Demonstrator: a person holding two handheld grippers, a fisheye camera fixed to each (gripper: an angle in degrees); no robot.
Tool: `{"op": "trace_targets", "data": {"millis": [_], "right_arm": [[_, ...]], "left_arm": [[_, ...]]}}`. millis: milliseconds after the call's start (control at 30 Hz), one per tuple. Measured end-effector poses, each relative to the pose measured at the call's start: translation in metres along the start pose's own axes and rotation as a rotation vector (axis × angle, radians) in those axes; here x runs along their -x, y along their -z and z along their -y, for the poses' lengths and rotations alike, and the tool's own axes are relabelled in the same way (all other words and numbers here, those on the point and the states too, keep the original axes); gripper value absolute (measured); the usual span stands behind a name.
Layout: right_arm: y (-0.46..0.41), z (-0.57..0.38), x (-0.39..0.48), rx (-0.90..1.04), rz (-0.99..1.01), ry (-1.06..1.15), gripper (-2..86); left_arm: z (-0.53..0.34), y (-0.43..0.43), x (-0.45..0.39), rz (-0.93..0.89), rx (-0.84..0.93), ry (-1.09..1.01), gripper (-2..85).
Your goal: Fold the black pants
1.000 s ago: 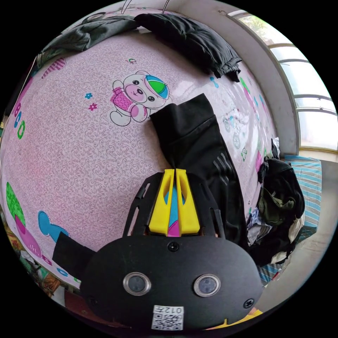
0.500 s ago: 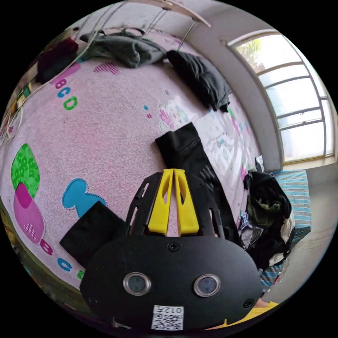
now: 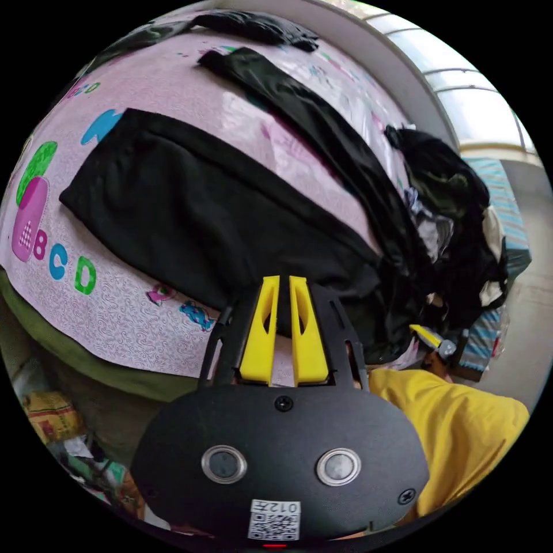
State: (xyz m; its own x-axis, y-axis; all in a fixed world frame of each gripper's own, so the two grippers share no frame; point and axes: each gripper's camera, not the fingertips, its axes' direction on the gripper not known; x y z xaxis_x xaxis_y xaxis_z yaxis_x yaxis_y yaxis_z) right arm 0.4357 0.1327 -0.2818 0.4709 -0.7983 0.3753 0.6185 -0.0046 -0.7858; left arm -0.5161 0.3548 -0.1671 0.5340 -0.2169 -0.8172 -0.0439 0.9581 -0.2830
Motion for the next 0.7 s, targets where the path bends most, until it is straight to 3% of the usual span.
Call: {"op": "trace_targets", "data": {"millis": [100,400,533,633,700], "right_arm": [[-0.027,0.002,-0.006,0.075,-0.013,0.008,0.2],[-0.052,0.006,-0.023,0.292,0.051,0.154,0.5],[-0.011,0.025,-0.071,0.044,-0.001,0.079,1.7],[0.004,0.051,-0.111,-0.095,-0.152,0.039,5.9],[0.004,0.069,-0.129,-0.122,-0.231,0.059,8.5]], "left_arm": [[-0.004,-0.038,-0.005,0.136,0.112,-0.023,0.4],[-0.030,-0.084,0.030,0.073,0.209,0.073,0.1],[-0.034,-0.052,0.000,0.221,-0.020,0.043,0.3],[-0.008,-0.052,-0.043,0.098,-0.140,-0.091,0.3],[0.017,-0.073,-0.075,-0.007,-0.126,-0.188,0.3]]}}
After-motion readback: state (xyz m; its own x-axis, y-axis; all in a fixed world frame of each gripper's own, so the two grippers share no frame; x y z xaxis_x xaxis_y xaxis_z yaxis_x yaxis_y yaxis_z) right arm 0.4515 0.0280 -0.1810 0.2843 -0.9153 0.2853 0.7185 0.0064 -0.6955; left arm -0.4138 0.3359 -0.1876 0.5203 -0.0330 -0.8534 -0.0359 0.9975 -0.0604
